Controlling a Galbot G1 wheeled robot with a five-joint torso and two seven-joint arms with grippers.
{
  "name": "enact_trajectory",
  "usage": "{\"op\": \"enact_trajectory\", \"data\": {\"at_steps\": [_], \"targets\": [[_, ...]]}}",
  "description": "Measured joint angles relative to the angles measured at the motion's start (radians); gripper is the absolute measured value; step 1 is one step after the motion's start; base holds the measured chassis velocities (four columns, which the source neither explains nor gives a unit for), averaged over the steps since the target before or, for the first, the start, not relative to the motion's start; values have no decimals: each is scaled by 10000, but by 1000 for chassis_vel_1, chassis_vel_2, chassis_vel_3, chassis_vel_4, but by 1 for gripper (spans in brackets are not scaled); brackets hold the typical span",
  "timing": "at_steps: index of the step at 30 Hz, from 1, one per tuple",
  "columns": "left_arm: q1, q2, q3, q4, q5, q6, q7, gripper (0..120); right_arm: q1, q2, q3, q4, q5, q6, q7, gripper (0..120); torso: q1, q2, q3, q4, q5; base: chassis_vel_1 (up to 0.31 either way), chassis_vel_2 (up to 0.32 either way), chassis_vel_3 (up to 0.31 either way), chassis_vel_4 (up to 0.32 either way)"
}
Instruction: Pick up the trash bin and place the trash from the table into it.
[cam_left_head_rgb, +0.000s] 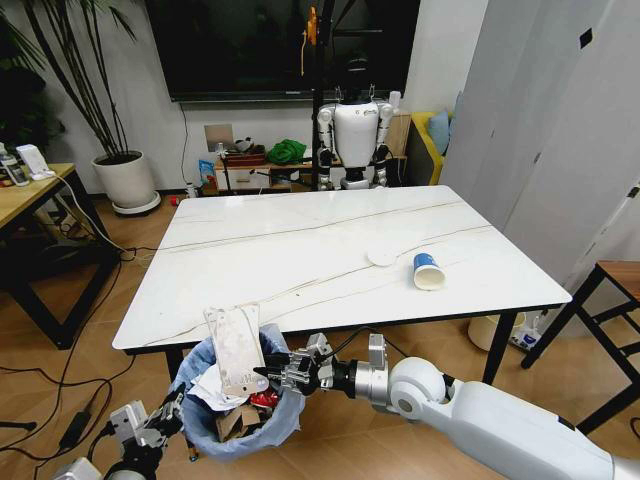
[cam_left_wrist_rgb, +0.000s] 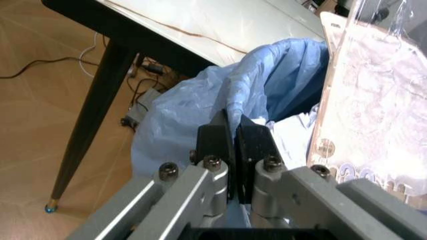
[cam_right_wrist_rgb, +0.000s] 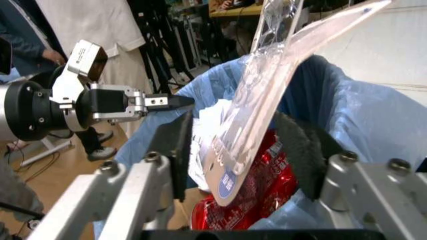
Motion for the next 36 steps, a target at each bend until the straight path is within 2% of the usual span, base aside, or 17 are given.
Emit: {"op": "enact_trajectory", "data": {"at_steps": [5,7,9,23,33,36], "targets": [[4,25,-70,-1,-26,-9,1,0,67,-131,7,18,-8,4,-67,71,0,0,0,0,0,0,0,0,0],[5,27,-70,-2,-28,-10,1,0,71,-146,10,22,-8,4,-73,71,0,0,0,0,0,0,0,0,0],[9,35,-71,-13,-32,-11,3,0,79,-219,37,41,-10,3,-91,81,0,0,0,0,1,0,0,0,0],[183,-45,-140,-152,36,-55,87,0,-177,-903,864,122,-142,60,-229,83,-2,0,0,0,0,0,0,0,0],[601,-273,-208,-472,317,-148,220,0,-745,-1266,2586,-280,-291,175,-303,83,-2,0,0,1,3,0,0,0,0],[745,-331,-202,-605,442,-165,277,0,-1220,-1366,3629,-511,-308,175,-149,84,-1,0,0,-2,2,0,0,0,0]]}}
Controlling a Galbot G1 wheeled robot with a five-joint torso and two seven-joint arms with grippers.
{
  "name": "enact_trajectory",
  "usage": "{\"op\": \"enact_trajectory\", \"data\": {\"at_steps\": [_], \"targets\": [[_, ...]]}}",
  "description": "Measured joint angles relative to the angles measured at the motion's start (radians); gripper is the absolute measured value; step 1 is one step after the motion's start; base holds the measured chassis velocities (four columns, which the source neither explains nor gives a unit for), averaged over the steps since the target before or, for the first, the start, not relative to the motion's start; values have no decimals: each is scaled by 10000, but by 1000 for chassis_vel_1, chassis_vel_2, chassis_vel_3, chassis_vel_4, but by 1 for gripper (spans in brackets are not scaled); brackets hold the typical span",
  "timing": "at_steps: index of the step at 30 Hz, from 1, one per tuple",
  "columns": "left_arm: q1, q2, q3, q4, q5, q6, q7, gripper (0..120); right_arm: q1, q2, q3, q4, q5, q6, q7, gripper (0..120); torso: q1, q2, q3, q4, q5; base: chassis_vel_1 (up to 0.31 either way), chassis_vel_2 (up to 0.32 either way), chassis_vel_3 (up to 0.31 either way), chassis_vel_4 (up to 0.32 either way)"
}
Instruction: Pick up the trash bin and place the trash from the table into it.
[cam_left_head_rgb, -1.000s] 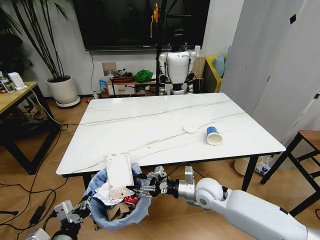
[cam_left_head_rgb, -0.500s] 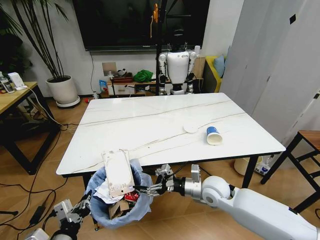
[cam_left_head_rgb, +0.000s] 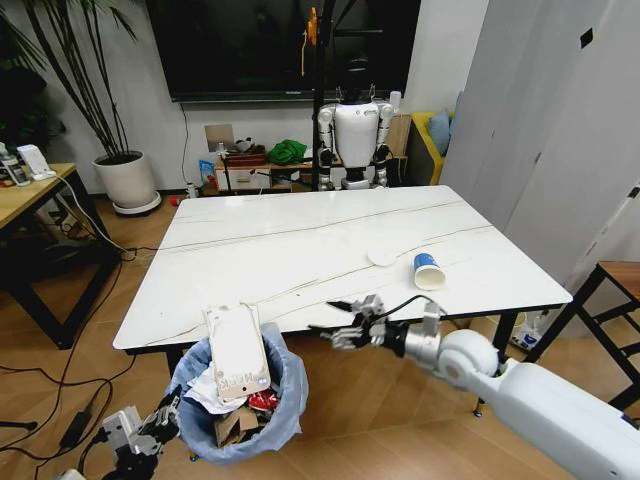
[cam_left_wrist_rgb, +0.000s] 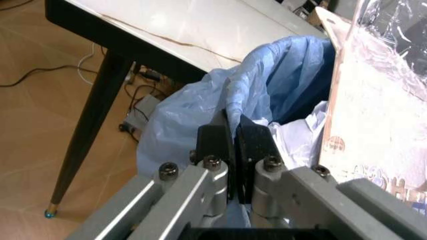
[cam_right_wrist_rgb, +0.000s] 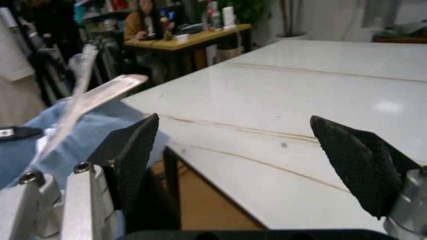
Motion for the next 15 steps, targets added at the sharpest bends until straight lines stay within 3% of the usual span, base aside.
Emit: {"op": "enact_trajectory", "data": {"at_steps": [7,15], "targets": [[184,-186,59,-102,274,-50,99,0,-824,227,1758,-798,24,-257,1050,84,0,0,0,-1,2,0,0,0,0],[189,-300,201,-111,451,-56,112,0,-1139,670,2818,-1687,163,-568,2292,88,2,0,0,0,0,0,0,0,0]]}}
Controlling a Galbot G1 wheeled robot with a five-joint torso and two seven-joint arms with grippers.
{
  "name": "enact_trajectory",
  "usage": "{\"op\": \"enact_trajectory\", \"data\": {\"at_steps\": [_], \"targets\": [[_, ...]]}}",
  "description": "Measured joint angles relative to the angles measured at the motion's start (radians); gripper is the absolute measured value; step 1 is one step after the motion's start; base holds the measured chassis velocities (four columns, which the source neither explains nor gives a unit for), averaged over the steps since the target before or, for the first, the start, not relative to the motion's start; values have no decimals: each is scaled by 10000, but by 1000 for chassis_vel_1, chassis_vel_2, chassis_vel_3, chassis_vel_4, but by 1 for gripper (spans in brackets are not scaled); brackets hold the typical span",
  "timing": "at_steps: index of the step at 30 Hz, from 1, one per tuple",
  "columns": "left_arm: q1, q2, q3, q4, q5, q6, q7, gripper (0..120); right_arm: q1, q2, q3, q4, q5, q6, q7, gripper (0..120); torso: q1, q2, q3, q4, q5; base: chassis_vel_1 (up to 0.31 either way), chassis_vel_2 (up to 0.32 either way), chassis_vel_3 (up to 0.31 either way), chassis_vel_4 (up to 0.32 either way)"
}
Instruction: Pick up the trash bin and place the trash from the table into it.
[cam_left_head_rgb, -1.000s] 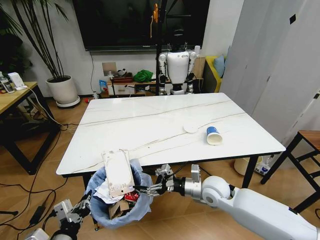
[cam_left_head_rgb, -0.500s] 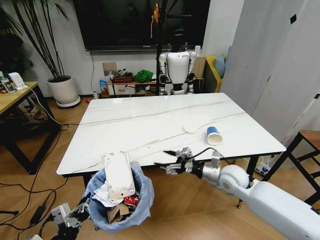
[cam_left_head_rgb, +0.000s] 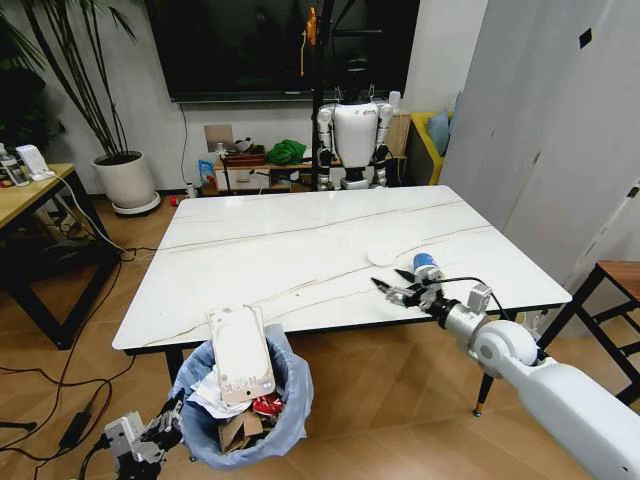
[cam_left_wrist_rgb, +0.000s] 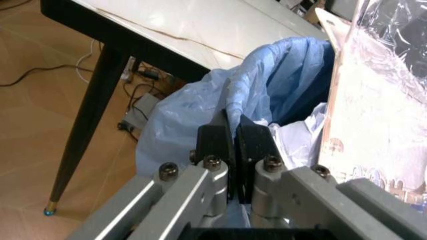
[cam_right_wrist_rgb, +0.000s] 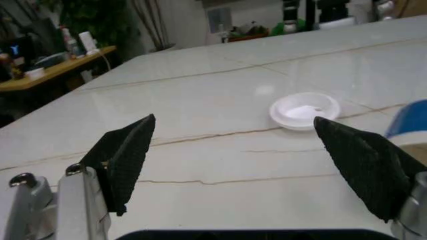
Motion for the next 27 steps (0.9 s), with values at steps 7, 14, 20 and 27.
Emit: {"op": "enact_trajectory", "data": {"at_steps": [7,14,20,27], "targets": [[89,-164,-21,-6,123,-5,32,0,-26,214,237,-706,2,-116,437,90,0,0,0,0,-1,0,0,0,0],[157,-299,-132,-30,154,-14,41,0,47,401,235,-1151,-109,232,513,91,0,-1,1,3,0,0,0,0,0],[150,-340,-133,-31,175,-17,52,0,-222,347,424,-1057,-303,1150,572,100,0,0,0,1,-1,0,0,0,0],[102,-306,-86,25,175,-21,66,0,-700,383,714,-922,-542,1019,932,100,-1,0,0,0,-1,0,0,0,0]]}}
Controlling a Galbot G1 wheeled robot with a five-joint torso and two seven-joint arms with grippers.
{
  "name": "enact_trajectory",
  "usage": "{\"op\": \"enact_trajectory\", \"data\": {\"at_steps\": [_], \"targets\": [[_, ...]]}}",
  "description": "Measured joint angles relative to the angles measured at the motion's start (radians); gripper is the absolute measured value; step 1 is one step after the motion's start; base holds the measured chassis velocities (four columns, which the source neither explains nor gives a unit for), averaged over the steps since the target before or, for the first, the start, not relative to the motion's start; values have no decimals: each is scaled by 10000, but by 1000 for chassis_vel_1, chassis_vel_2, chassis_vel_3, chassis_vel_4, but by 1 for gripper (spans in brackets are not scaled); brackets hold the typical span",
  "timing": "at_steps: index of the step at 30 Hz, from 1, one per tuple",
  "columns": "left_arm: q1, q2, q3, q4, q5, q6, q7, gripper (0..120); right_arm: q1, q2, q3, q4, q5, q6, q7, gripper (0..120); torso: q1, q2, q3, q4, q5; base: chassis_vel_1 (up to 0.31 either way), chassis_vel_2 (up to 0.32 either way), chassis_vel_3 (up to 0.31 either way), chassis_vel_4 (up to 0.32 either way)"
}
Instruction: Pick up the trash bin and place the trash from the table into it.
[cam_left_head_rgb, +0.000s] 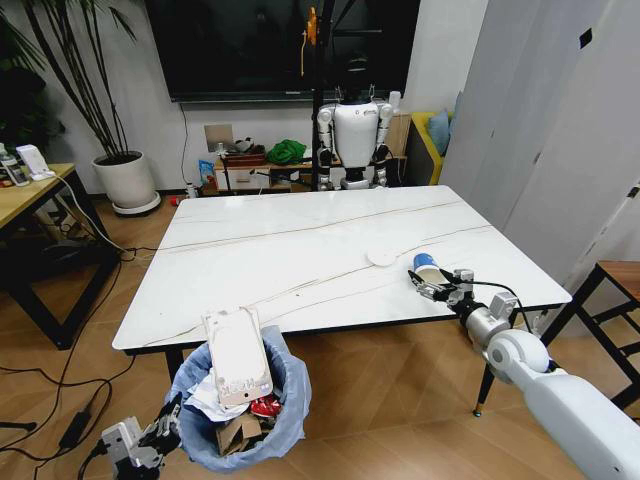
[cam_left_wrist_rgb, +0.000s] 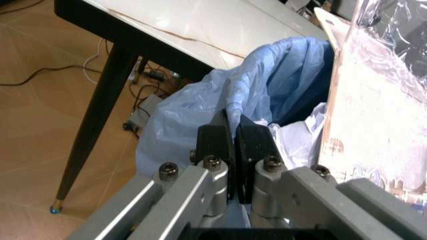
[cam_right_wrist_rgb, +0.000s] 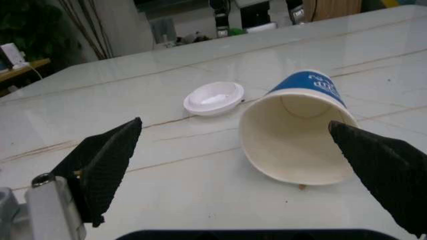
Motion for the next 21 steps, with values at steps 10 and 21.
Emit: {"op": "enact_trajectory", "data": {"at_steps": [10,21], "targets": [[33,-7,-66,18,-16,0,-9,0,901,500,-495,-915,198,-457,675,100,0,0,0,2,0,0,0,0,0],[1,-48,-198,69,-53,0,-27,0,1656,1059,-979,-2119,180,-489,840,100,0,-1,1,3,0,0,0,0,0]]}}
